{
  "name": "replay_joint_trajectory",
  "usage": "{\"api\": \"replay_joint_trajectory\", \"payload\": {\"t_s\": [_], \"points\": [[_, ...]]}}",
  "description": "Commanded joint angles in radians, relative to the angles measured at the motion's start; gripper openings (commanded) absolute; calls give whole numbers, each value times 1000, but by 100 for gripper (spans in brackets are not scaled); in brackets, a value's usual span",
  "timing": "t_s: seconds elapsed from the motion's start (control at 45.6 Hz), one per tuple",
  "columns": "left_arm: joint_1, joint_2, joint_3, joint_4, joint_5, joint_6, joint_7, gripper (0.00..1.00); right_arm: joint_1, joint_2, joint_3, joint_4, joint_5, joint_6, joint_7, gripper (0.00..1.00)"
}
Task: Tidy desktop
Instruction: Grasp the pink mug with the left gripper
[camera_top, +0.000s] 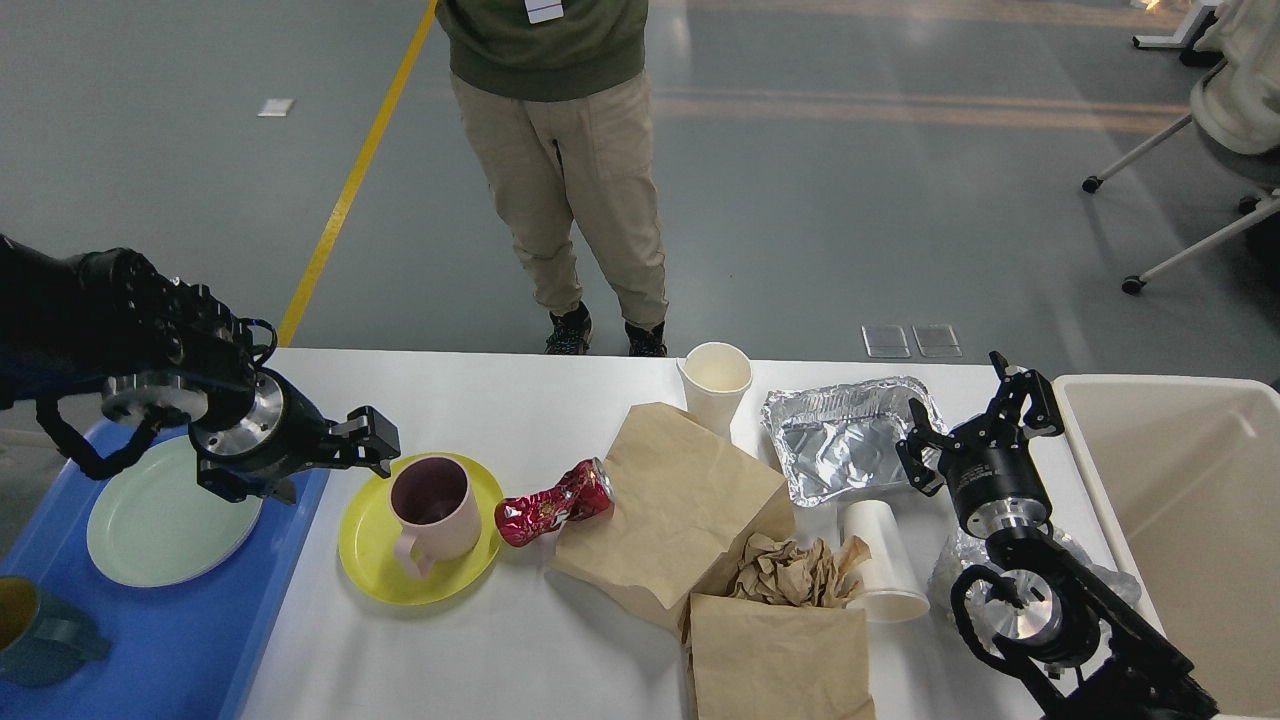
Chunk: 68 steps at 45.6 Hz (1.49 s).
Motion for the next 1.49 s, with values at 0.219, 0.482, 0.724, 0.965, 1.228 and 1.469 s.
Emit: {"api": "replay_joint_trajectory", "payload": {"t_s": [0.219,0.482,0.724,0.965,1.228,1.469], "points": [[221,-5,-84,188,7,33,1,95,0,0,0,0,0,0,0,100],[321,-35,-132,290,7,42,0,95,0,0,0,0,0,0,0,100],[373,-52,-176,366,7,48,-6,95,0,0,0,0,0,0,0,100],[401,-66,-179,395,7,51,1,95,0,0,0,0,0,0,0,100],[439,-94,-179,405,7,160,3,93,0,0,0,0,0,0,0,100],[442,-95,-181,405,6,186,3,73,0,0,0,0,0,0,0,100]]}}
